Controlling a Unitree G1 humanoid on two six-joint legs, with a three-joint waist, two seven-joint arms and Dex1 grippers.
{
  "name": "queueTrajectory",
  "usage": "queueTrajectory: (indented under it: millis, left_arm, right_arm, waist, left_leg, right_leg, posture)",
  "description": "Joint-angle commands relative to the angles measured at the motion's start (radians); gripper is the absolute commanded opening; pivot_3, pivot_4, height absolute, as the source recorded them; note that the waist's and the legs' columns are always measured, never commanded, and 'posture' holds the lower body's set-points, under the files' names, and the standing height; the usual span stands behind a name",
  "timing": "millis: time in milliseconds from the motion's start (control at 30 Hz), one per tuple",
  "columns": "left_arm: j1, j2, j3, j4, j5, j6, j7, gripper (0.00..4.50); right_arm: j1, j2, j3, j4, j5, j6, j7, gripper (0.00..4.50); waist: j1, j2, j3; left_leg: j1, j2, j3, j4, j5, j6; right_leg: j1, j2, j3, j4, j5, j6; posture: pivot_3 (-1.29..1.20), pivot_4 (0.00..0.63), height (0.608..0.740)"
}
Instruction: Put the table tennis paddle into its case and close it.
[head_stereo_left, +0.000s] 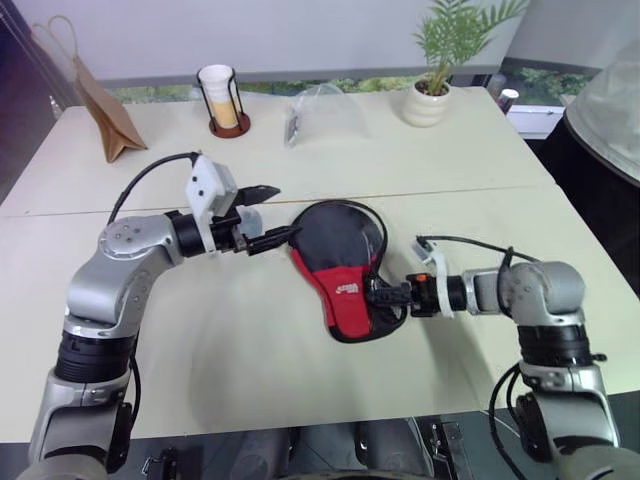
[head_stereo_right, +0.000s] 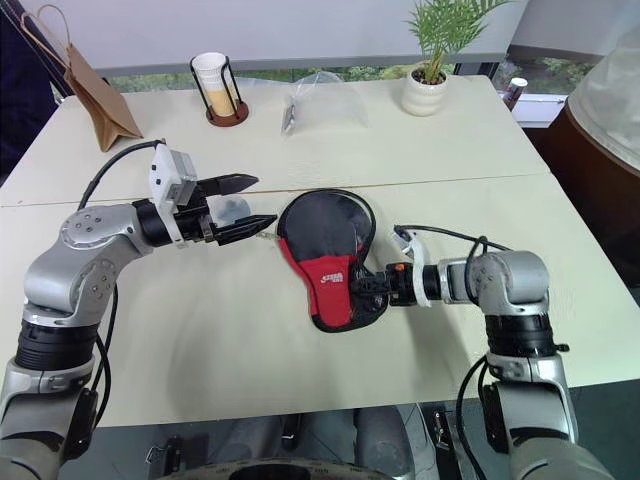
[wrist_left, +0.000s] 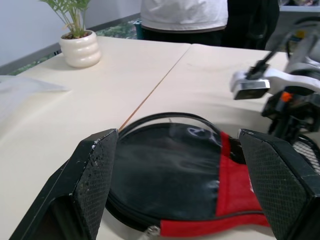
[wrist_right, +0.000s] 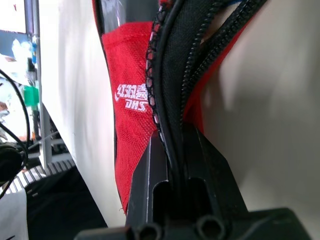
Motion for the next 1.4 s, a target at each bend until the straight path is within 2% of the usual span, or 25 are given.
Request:
queueTrajectory:
  millis: [33, 267, 400, 467, 600, 700, 767, 833, 867, 933, 1067, 1200, 1300, 1400]
  left_arm:
    - [-0.005, 0.004, 0.0, -0.031, -0.002, -0.019, 0.003, 3.98]
    - [0.006, 0.028, -0.005, -0.042, -0.001, -0.014, -0.016, 3.98]
    - [0.015, 0.04, -0.005, -0.047, -0.007, -0.013, -0.02, 3.98]
    - [0.019, 0.04, -0.008, -0.054, -0.008, -0.011, -0.016, 3.98]
    - [0.013, 0.035, -0.025, -0.04, -0.002, -0.021, -0.027, 3.98]
    - [0.005, 0.023, -0.042, -0.024, 0.007, -0.037, -0.033, 3.98]
    - [-0.006, 0.017, -0.052, -0.008, 0.009, -0.048, -0.045, 3.98]
    - [-0.014, 0.019, -0.066, 0.01, 0.02, -0.066, -0.065, 3.98]
    - [-0.019, 0.022, -0.073, 0.024, 0.028, -0.078, -0.075, 3.98]
    - [-0.028, 0.024, -0.082, 0.057, 0.039, -0.102, -0.097, 3.98]
    - [-0.037, 0.043, -0.094, 0.11, 0.077, -0.151, -0.138, 3.98]
    - [-0.046, 0.078, -0.063, 0.168, 0.096, -0.196, -0.164, 3.98]
    - [-0.043, 0.103, -0.042, 0.211, 0.11, -0.226, -0.165, 3.98]
    - [-0.037, 0.125, -0.021, 0.219, 0.1, -0.229, -0.179, 3.98]
  right_arm:
    - [0.105, 0.011, -0.014, -0.023, 0.239, 0.059, -0.216, 0.03]
    - [0.248, 0.015, -0.095, -0.077, 0.743, 0.052, -0.684, 0.03]
    - [0.402, -0.149, 0.051, -0.174, 1.161, -0.197, -0.98, 0.03]
    - [0.456, -0.201, 0.083, -0.224, 1.222, -0.285, -1.019, 0.03]
    - [0.483, -0.248, 0.095, -0.281, 1.226, -0.396, -1.034, 0.03]
    - [0.462, -0.311, 0.082, -0.269, 1.226, -0.42, -1.015, 1.01]
    - [0.449, -0.358, 0.065, -0.244, 1.226, -0.425, -0.99, 2.12]
    - [0.438, -0.41, 0.049, -0.229, 1.226, -0.424, -0.964, 2.97]
    - [0.434, -0.438, 0.04, -0.224, 1.22, -0.418, -0.941, 3.57]
    - [0.432, -0.503, 0.012, -0.231, 1.153, -0.385, -0.852, 4.47]
    - [0.425, -0.627, -0.035, -0.266, 0.944, -0.343, -0.632, 4.47]
    - [0.365, -0.789, 0.017, -0.392, 0.505, -0.533, -0.252, 4.47]
    - [0.242, -0.772, 0.088, -0.412, 0.298, -0.688, -0.089, 4.47]
    - [0.176, -0.728, 0.116, -0.42, 0.215, -0.716, -0.039, 4.47]
  waist:
    - [0.0, -0.002, -0.002]
    - [0.001, -0.005, -0.004]
    - [0.004, -0.005, -0.004]
    - [0.001, -0.005, -0.004]
    - [-0.002, -0.005, -0.004]
    - [0.001, -0.005, -0.004]
    - [0.005, -0.005, -0.004]
    - [0.013, -0.005, -0.004]
    - [0.017, -0.005, -0.004]
    - [0.024, -0.005, -0.004]
    - [0.027, -0.004, -0.003]
    - [0.019, 0.001, -0.001]
    - [0.011, 0.001, 0.0]
    - [0.013, 0.001, 0.0]
  left_leg:
    - [0.0, 0.0, 0.0, 0.0, 0.0, 0.0]
    - [0.0, 0.0, -0.001, 0.0, 0.0, 0.0]
    - [0.0, 0.0, -0.001, -0.001, 0.0, 0.001]
    - [0.0, 0.0, -0.001, -0.001, -0.001, 0.002]
    - [0.0, 0.0, 0.0, -0.001, -0.001, 0.002]
    - [0.001, 0.0, 0.0, 0.0, -0.001, 0.002]
    - [0.001, 0.0, 0.001, 0.0, -0.001, 0.002]
    - [0.001, 0.0, 0.0, 0.001, -0.001, 0.002]
    - [0.001, 0.0, 0.0, 0.001, -0.001, 0.002]
    - [0.001, 0.0, 0.001, 0.001, -0.001, 0.003]
    - [0.0, 0.0, 0.001, 0.003, -0.003, 0.006]
    - [-0.001, 0.0, 0.003, 0.002, -0.004, 0.007]
    - [0.0, 0.003, 0.006, 0.001, -0.004, 0.007]
    - [0.0, 0.004, 0.007, 0.0, -0.004, 0.007]
  right_leg:
    - [0.0, 0.0, 0.0, 0.0, 0.0, 0.0]
    - [0.001, 0.0, 0.0, -0.001, 0.0, 0.0]
    - [0.001, -0.003, 0.0, -0.002, -0.001, -0.001]
    - [0.002, -0.004, -0.001, -0.003, -0.001, -0.001]
    - [0.004, -0.004, -0.001, -0.006, -0.003, -0.002]
    - [0.005, -0.003, -0.001, -0.006, -0.003, -0.002]
    - [0.005, -0.003, -0.001, -0.007, -0.003, -0.002]
    - [0.007, -0.003, -0.002, -0.009, -0.003, -0.002]
    - [0.007, -0.003, -0.002, -0.01, -0.002, -0.002]
    - [0.008, -0.003, -0.002, -0.012, -0.002, -0.001]
    - [0.01, -0.002, -0.002, -0.014, -0.002, -0.001]
    - [0.008, -0.003, -0.002, -0.016, -0.002, -0.001]
    - [0.006, -0.002, -0.002, -0.015, -0.002, 0.001]
    - [0.005, -0.003, -0.002, -0.015, -0.002, 0.002]
  posture:
    - [0.0, 0.15, 0.74]
    - [0.0, 0.15, 0.74]
    - [0.0, 0.15, 0.74]
    - [0.0, 0.15, 0.74]
    - [0.0, 0.15, 0.74]
    - [0.0, 0.15, 0.74]
    - [0.0, 0.15, 0.74]
    - [0.0, 0.15, 0.74]
    - [0.0, 0.15, 0.74]
    - [0.0, 0.15, 0.74]
    - [0.0, 0.15, 0.74]
    - [0.0, 0.15, 0.74]
    - [0.0, 0.15, 0.74]
    - [0.0, 0.15, 0.74]
